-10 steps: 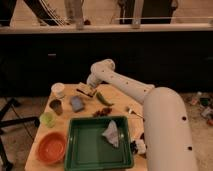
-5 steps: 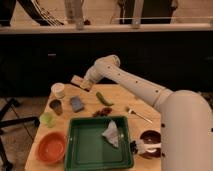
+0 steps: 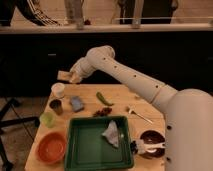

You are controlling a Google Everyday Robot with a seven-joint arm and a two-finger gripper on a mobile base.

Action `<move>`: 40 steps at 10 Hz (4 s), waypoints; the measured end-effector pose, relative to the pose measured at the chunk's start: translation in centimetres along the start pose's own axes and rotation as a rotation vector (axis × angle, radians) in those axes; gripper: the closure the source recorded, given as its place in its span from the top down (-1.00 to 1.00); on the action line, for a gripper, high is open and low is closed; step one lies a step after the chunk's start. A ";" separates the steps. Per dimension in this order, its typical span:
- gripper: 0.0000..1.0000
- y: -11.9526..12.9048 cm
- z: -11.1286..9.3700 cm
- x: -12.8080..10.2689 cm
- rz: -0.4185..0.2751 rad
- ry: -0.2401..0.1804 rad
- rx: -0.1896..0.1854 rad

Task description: Place eraser in paper cup

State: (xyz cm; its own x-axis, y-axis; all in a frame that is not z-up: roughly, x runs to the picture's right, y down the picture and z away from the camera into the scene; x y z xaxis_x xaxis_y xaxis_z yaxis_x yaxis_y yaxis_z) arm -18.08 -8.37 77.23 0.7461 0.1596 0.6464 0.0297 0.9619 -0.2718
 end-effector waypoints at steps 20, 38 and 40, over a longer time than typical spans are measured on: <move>-1.00 -1.9 11.9 -2.2 -0.176 0.002 -0.271; -1.00 -1.7 17.0 -0.4 -0.122 0.045 -0.414; -1.00 -1.6 17.1 -0.3 -0.118 0.050 -0.418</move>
State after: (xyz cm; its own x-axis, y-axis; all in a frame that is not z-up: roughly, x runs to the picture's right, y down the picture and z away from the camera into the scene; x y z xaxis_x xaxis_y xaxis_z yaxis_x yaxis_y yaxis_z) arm -29.71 -6.19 89.69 0.7524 0.0332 0.6579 0.3760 0.7985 -0.4702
